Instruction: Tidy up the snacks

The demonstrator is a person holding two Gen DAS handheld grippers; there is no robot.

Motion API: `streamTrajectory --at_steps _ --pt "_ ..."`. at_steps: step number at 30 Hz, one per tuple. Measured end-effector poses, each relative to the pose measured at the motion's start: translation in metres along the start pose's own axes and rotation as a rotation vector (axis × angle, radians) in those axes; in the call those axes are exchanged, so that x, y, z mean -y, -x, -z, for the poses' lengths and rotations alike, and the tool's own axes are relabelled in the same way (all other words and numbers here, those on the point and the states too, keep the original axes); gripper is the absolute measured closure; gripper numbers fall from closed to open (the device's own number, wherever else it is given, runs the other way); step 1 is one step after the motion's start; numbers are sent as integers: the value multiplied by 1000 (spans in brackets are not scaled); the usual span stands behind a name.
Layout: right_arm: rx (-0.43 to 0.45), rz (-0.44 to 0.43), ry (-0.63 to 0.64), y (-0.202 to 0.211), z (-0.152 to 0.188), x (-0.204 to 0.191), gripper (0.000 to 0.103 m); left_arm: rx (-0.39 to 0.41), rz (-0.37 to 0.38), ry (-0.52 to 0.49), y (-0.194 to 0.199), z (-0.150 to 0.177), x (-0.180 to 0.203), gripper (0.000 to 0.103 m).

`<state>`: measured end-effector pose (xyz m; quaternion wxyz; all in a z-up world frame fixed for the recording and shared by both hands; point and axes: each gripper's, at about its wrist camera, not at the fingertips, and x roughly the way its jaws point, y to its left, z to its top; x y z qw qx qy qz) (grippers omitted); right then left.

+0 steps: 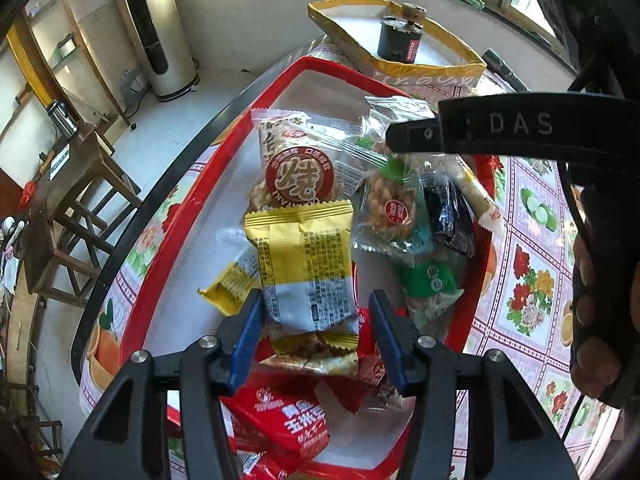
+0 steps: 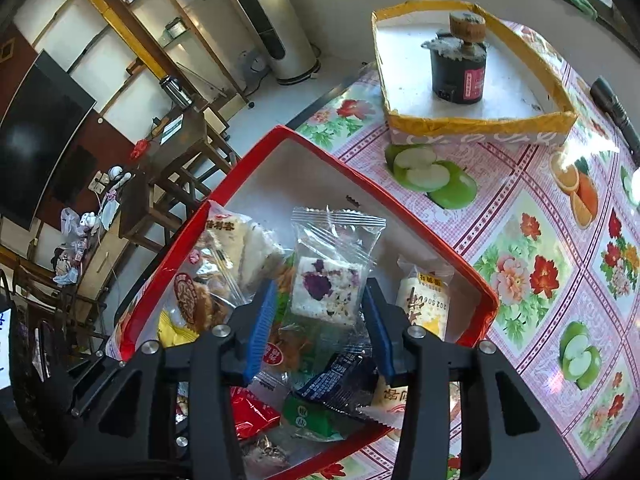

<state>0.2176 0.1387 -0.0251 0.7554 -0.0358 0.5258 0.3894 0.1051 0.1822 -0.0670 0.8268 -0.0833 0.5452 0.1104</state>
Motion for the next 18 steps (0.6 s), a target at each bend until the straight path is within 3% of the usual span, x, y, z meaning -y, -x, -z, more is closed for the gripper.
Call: streamTrajectory --at_steps 5,14,18 --pt "18 4 50 4 3 -9 57 5 -1 11 6 6 -1 48" --pt "-47 -5 149 -4 22 -41 57 -1 -10 12 16 22 -2 44" --pt "-50 -7 145 2 24 -40 50 13 -35 9 24 27 -4 44"
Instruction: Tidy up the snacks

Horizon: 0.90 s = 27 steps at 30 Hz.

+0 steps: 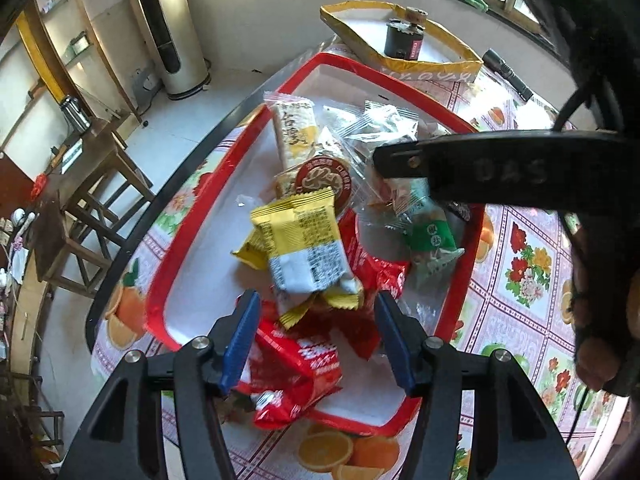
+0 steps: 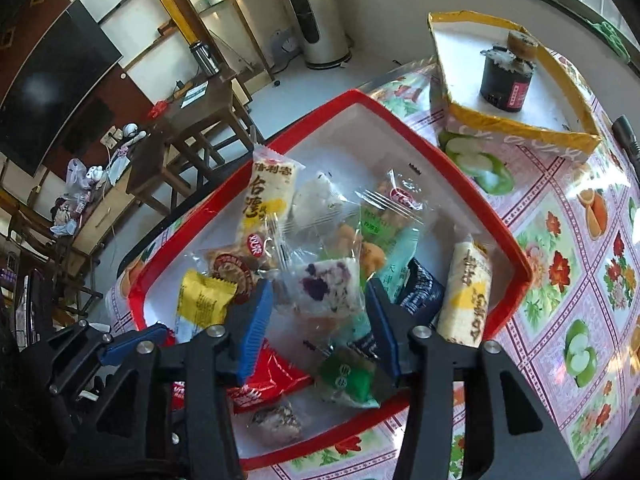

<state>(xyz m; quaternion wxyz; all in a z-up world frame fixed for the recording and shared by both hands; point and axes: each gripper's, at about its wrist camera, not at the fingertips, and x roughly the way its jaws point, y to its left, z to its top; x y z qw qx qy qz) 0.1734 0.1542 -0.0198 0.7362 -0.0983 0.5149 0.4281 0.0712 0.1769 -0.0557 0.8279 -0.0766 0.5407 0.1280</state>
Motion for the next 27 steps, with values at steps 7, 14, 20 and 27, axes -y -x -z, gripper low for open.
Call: streamTrajectory --at_steps 7,14,20,27 --pt "51 10 25 27 9 7 45 22 -48 -1 11 6 2 44" --pt "182 -21 119 51 46 6 42 86 -84 3 26 17 3 44" --pt "311 -87 175 68 89 10 17 141 -100 14 37 35 8 43" --pt "204 -148 163 56 110 18 17 145 -84 -8 41 51 22 43"
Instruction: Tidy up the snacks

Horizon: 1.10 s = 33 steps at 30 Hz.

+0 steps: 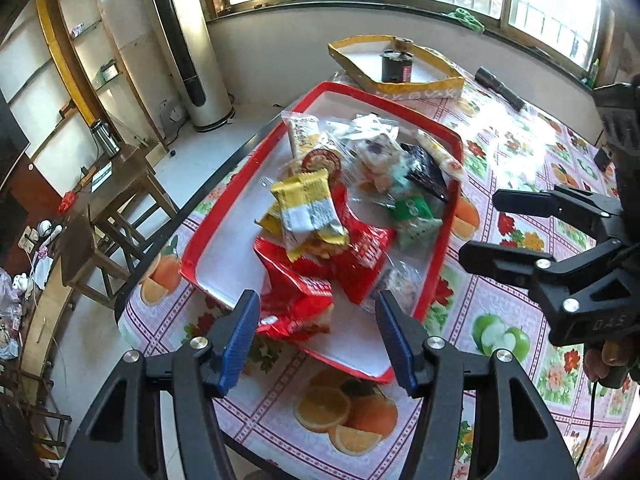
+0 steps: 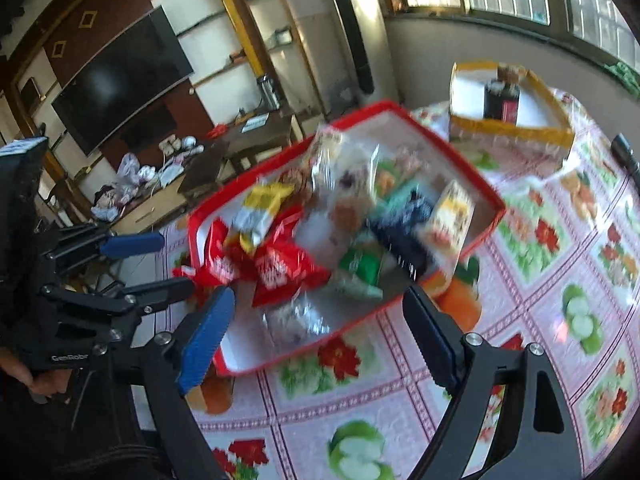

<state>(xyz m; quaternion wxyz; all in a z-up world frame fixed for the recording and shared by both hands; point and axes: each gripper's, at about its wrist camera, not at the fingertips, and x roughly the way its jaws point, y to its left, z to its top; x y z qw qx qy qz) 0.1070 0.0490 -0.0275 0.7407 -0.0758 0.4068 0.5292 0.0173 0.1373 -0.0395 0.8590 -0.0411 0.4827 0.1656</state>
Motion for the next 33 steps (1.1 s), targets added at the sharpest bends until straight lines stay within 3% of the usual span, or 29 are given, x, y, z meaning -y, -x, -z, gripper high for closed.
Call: streamTrajectory --at_steps 12,33 --pt "-12 -29 167 2 15 -12 17 9 -2 37 5 8 6 43" --pt "-15 -36 205 -5 10 -18 17 -11 -17 56 0 9 1 43"
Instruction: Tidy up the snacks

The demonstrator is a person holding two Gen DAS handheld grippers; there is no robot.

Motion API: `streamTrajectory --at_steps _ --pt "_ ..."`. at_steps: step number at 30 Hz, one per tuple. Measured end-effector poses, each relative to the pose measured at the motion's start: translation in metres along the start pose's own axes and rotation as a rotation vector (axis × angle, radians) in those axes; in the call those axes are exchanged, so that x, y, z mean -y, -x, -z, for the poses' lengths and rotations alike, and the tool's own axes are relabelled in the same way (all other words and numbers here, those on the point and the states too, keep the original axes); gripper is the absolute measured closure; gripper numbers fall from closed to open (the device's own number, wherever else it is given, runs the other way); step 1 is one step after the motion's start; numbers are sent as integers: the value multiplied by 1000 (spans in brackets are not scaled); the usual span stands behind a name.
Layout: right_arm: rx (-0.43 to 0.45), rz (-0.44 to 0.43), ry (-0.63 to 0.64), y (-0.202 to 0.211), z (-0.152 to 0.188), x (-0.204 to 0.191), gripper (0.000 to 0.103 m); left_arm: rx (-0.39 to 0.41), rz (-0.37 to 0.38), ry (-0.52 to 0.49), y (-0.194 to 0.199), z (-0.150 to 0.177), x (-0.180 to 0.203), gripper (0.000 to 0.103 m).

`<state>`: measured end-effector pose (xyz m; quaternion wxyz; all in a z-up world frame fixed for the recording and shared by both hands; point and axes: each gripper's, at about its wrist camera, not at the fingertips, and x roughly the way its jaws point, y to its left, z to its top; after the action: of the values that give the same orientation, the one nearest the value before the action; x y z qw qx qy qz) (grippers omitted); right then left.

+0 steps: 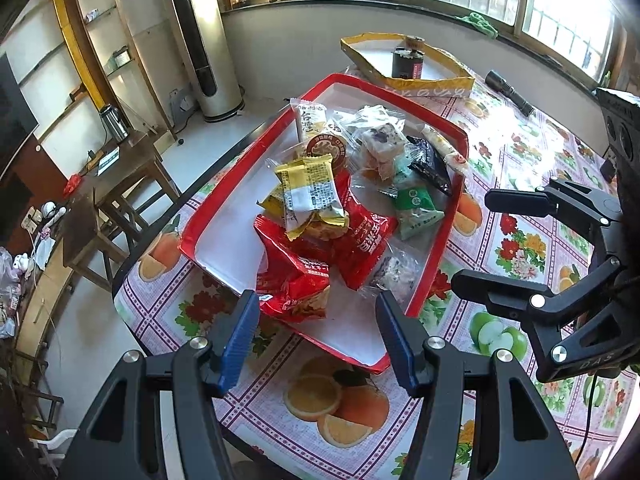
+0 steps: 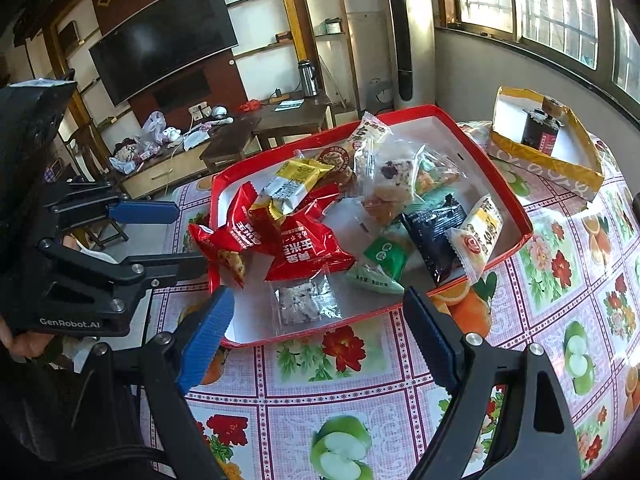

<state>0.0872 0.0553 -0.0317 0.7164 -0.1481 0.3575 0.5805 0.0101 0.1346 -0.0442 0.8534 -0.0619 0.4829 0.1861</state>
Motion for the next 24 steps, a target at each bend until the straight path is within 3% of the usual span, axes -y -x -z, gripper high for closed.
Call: streamTrajectory --at_steps 20,24 --pt "26 -3 -5 3 -7 1 17 -8 -2 -16 -2 1 0 41" --pt "28 0 -3 2 -9 -1 17 35 -31 -18 2 1 0 37"
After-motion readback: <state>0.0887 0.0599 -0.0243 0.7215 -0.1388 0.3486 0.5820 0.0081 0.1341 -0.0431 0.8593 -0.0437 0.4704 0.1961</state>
